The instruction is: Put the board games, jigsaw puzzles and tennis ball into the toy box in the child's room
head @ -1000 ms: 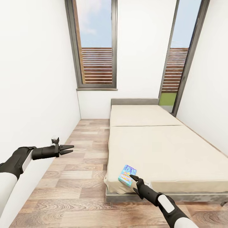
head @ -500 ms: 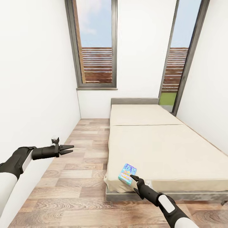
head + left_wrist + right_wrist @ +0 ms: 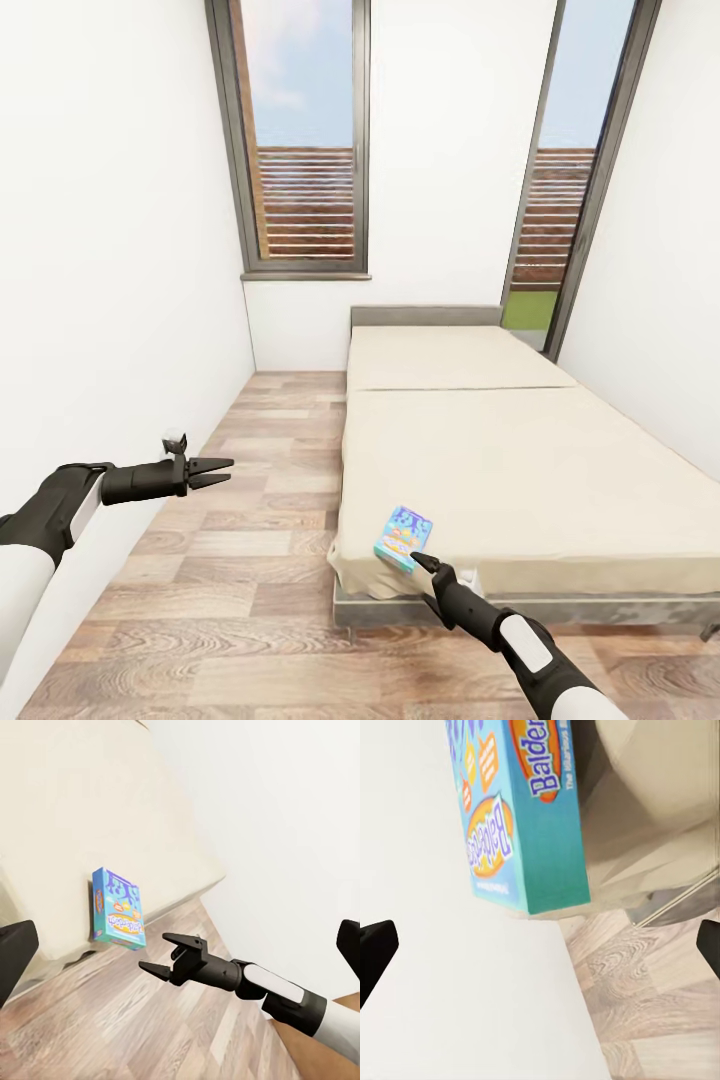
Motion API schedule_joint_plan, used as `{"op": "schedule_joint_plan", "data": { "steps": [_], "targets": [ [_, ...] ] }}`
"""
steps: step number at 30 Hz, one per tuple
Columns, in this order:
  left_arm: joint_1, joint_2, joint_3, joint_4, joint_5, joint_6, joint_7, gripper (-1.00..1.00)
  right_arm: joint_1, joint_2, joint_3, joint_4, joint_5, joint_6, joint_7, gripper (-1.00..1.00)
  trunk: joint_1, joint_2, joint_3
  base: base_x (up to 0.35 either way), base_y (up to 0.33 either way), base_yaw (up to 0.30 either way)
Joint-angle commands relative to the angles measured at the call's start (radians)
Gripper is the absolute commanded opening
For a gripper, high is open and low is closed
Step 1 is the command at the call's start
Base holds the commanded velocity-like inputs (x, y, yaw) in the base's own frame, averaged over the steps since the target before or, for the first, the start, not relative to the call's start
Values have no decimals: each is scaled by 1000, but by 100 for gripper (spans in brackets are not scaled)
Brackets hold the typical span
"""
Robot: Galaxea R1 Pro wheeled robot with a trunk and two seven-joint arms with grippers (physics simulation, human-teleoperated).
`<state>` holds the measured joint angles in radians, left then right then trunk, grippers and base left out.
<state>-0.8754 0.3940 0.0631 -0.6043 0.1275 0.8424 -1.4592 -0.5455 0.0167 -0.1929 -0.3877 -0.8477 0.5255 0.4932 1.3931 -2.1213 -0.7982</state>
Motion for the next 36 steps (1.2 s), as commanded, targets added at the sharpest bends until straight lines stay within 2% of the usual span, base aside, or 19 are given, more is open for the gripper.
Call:
{"op": "schedule_joint_plan", "data": {
  "steps": [1, 4, 36],
  "targets": [
    [-1, 0, 0, 0, 1, 11, -3, 100, 0, 1, -7, 0, -4, 8, -1, 100, 4, -8, -4, 0, 0, 0],
    [-1, 0, 0, 0, 1, 11, -2, 100, -1, 0, -7, 0, -4, 8, -1, 100, 15, -29, -14, 0, 0, 0],
    [-1, -2, 0, 0, 2, 10, 7, 100, 0, 0, -8, 1, -4, 4, -1, 100, 15, -29, -14, 27, 0, 0]
  ]
}}
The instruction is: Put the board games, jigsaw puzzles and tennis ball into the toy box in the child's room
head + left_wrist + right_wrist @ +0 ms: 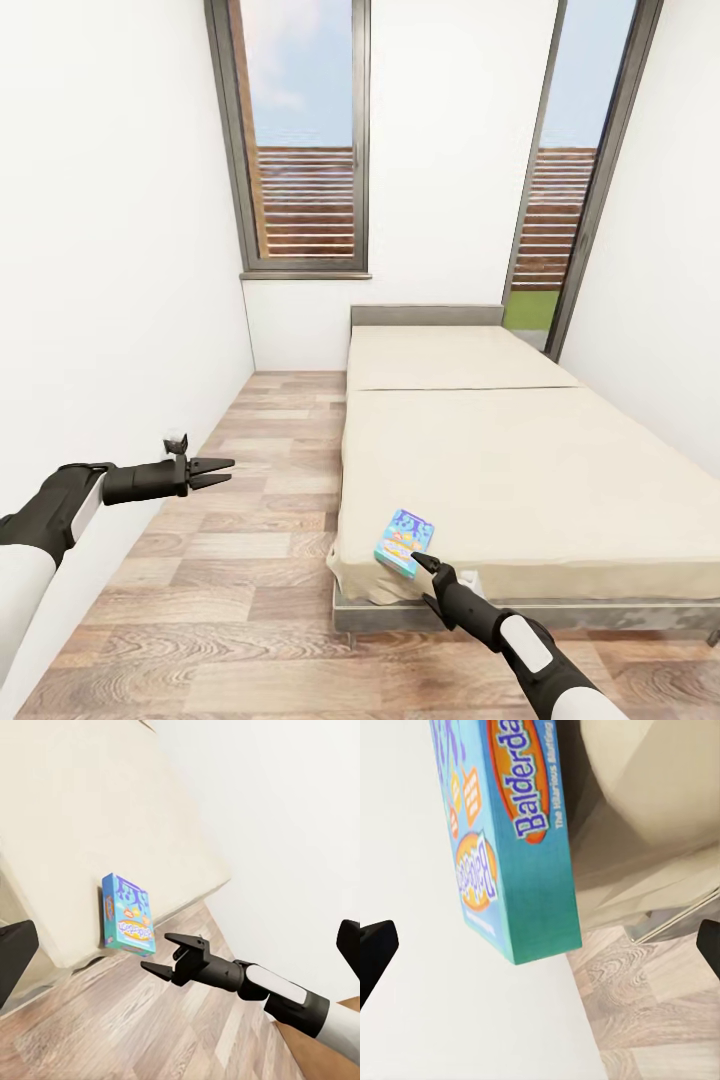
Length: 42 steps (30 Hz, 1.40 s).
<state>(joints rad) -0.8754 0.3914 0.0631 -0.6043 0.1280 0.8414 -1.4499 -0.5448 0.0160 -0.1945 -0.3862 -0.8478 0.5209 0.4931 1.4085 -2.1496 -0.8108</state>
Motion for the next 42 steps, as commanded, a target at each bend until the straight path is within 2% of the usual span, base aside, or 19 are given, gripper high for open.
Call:
{"op": "schedule_joint_plan", "data": {
  "steps": [1, 42],
  "targets": [
    [0, 0, 0, 0, 1, 11, -2, 100, -1, 1, -6, 0, -4, 8, -1, 100, 0, 0, -1, 1, 0, 0],
    [0, 0, 0, 0, 1, 10, -1, 100, -1, 1, -6, 0, -4, 8, -4, 100, 0, 0, -1, 21, 22, 0]
  ]
}}
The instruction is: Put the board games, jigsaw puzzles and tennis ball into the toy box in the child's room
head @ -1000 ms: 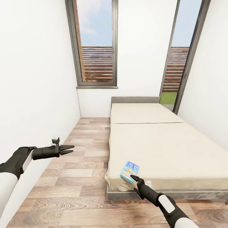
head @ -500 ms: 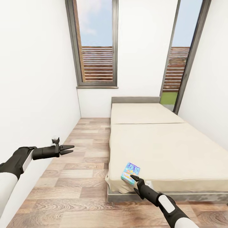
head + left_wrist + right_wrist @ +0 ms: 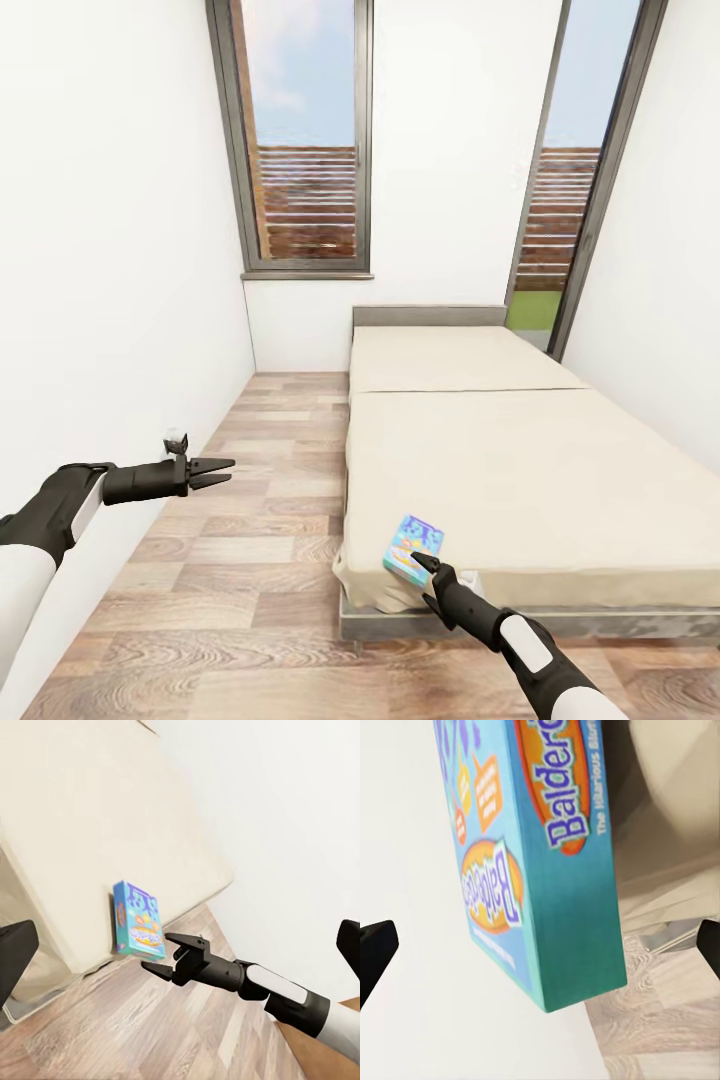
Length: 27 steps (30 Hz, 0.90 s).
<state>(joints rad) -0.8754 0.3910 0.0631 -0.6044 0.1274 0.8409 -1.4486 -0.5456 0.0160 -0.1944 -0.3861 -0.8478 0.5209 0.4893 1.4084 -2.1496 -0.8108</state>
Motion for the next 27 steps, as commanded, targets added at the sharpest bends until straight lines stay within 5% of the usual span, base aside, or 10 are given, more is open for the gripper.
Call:
{"op": "schedule_joint_plan", "data": {
  "steps": [1, 22, 23, 27],
  "targets": [
    [0, 0, 0, 0, 1, 11, -3, 100, -1, 1, -7, 0, -4, 8, -1, 100, 0, 0, -1, 77, 31, 0],
    [0, 0, -2, 0, 1, 11, -3, 100, 0, 3, -7, -1, -4, 8, -3, 100, 0, 0, -1, 8, 3, 0],
    [0, 0, -2, 0, 1, 11, -3, 100, 0, 4, -7, -1, -3, 8, -3, -100, 0, 0, -1, 0, 0, 0],
    [0, 0, -1, 0, 1, 11, -3, 100, -1, 5, -7, -2, -2, 8, -3, -100, 0, 0, -1, 0, 0, 0]
  ]
}}
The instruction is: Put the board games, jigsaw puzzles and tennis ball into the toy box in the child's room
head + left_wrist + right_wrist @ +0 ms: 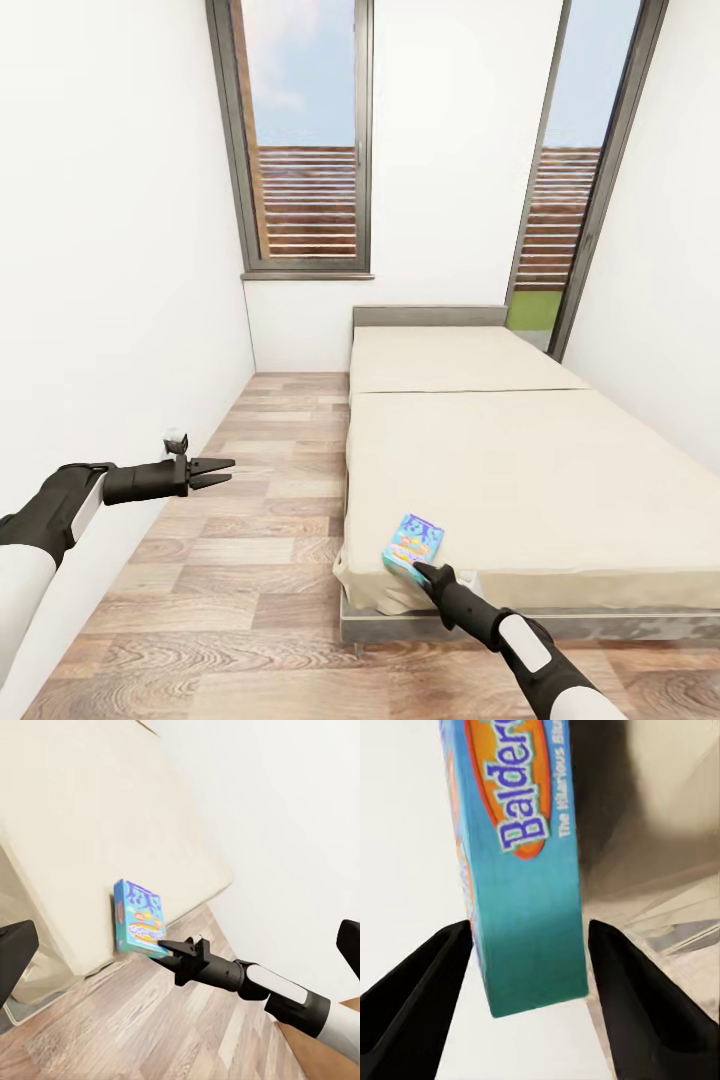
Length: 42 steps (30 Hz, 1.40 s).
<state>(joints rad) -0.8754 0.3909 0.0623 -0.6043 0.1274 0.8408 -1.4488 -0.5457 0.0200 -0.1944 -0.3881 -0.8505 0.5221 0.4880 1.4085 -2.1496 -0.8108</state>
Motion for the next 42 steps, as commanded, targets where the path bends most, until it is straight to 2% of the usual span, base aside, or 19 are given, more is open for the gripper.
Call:
{"op": "schedule_joint_plan", "data": {
  "steps": [1, 5, 25, 32, 37, 42],
  "targets": [
    [0, 0, 0, 0, 1, 11, -4, 100, 0, 0, -7, 0, 0, 8, -2, -100, 0, 0, -1, 0, 0, 0],
    [0, 0, 0, 0, 1, 11, -10, 100, 0, -3, -7, 1, -2, 10, -2, -100, 0, 0, -1, 0, 0, 0],
    [0, -8, -1, 0, 1, 12, -6, 100, 0, -8, -8, 0, -8, 10, 12, -100, -77, 140, 62, 0, 0, 0],
    [0, -9, -1, 0, 1, 12, -5, 100, 0, -10, -9, -37, -10, 14, 13, -100, -104, 189, 84, 0, 0, 0],
    [0, -9, -1, 0, 1, 12, -5, 100, 0, -12, -5, -106, -3, 15, 12, -100, -123, 224, 99, 0, 0, 0],
    [0, -11, -1, 0, 1, 12, -4, 100, 1, -12, -2, -122, -3, 18, 17, -100, -142, 259, 115, 0, 0, 0]
  ]
}}
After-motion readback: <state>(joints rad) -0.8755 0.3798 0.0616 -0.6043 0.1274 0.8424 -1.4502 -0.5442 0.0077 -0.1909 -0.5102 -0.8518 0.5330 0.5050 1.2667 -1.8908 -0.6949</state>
